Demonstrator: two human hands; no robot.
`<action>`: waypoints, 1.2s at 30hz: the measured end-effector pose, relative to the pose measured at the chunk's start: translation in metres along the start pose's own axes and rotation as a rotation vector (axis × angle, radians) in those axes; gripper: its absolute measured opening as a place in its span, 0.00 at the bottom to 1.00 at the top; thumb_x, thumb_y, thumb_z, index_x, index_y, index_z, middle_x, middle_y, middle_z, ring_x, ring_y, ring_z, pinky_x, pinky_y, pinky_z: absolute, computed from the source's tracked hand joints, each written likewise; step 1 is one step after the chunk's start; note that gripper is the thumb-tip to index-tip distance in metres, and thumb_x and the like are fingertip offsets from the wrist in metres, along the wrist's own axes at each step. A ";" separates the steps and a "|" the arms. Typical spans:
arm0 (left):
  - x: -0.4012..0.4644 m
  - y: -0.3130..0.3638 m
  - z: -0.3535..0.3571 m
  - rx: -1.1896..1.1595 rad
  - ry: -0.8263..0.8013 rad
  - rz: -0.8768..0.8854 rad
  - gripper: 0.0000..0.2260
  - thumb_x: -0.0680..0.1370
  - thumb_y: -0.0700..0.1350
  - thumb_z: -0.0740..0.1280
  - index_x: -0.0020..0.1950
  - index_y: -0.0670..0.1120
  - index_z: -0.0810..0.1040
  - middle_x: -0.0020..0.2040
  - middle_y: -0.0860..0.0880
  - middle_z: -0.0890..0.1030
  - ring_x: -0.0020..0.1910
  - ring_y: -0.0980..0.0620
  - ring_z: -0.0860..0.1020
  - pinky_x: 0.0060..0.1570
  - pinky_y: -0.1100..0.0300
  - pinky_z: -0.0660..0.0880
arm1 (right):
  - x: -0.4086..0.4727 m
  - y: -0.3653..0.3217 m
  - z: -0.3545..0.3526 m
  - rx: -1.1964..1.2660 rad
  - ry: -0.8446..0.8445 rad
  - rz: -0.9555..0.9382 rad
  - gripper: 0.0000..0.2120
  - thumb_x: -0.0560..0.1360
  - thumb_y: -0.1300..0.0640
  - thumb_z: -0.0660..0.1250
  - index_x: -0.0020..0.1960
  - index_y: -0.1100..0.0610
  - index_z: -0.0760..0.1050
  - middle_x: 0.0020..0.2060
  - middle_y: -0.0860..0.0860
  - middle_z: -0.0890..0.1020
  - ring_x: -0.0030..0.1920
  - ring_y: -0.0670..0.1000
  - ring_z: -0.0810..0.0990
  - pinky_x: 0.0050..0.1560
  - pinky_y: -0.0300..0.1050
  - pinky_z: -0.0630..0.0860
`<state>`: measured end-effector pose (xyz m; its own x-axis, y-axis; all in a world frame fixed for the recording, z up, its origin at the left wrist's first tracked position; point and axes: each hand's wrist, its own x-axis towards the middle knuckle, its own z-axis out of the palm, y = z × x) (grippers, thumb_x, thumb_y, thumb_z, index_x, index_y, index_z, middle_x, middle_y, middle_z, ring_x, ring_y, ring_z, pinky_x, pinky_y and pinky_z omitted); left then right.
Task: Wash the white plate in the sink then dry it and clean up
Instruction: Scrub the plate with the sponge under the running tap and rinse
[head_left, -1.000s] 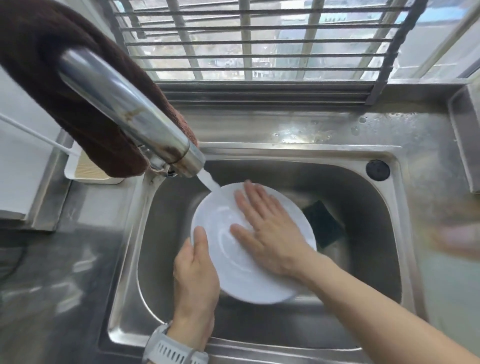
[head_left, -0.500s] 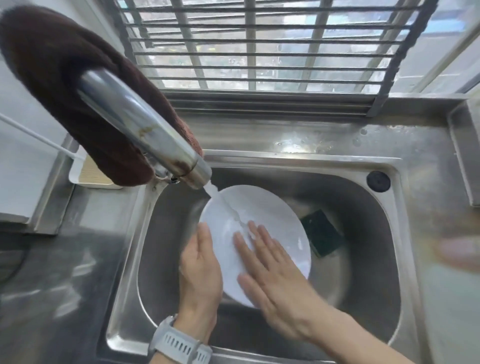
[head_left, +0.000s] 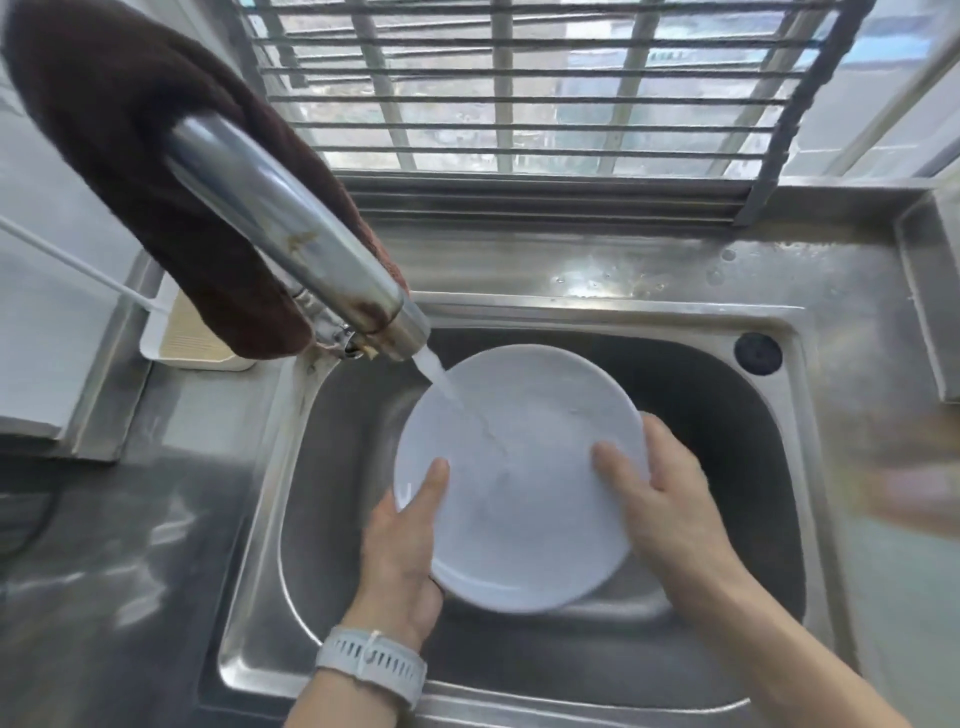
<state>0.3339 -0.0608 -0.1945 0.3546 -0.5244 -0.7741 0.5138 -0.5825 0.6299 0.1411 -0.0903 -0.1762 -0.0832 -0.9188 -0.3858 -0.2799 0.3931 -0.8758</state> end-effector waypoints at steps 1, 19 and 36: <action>0.002 -0.003 0.005 -0.053 -0.011 -0.052 0.16 0.79 0.44 0.72 0.67 0.42 0.81 0.56 0.39 0.88 0.55 0.38 0.87 0.49 0.45 0.85 | -0.005 -0.010 -0.003 0.046 -0.011 -0.066 0.07 0.81 0.57 0.64 0.56 0.48 0.76 0.47 0.45 0.82 0.47 0.46 0.82 0.45 0.45 0.81; -0.009 0.036 -0.040 0.683 0.040 0.290 0.17 0.77 0.49 0.68 0.65 0.49 0.77 0.57 0.52 0.85 0.57 0.47 0.82 0.57 0.48 0.80 | 0.029 0.017 0.045 0.446 -0.170 0.652 0.15 0.76 0.61 0.69 0.62 0.65 0.76 0.50 0.60 0.85 0.48 0.62 0.85 0.48 0.54 0.83; 0.000 0.019 -0.001 0.227 0.008 0.382 0.05 0.84 0.47 0.67 0.54 0.52 0.82 0.50 0.50 0.89 0.53 0.45 0.87 0.46 0.55 0.83 | 0.019 0.015 -0.002 0.483 -0.121 0.258 0.11 0.77 0.59 0.69 0.59 0.59 0.81 0.50 0.57 0.87 0.50 0.58 0.85 0.53 0.53 0.82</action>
<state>0.3443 -0.0717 -0.1823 0.4920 -0.7241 -0.4833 0.1608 -0.4700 0.8679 0.1332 -0.1019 -0.1963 0.0276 -0.7913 -0.6108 0.2077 0.6022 -0.7708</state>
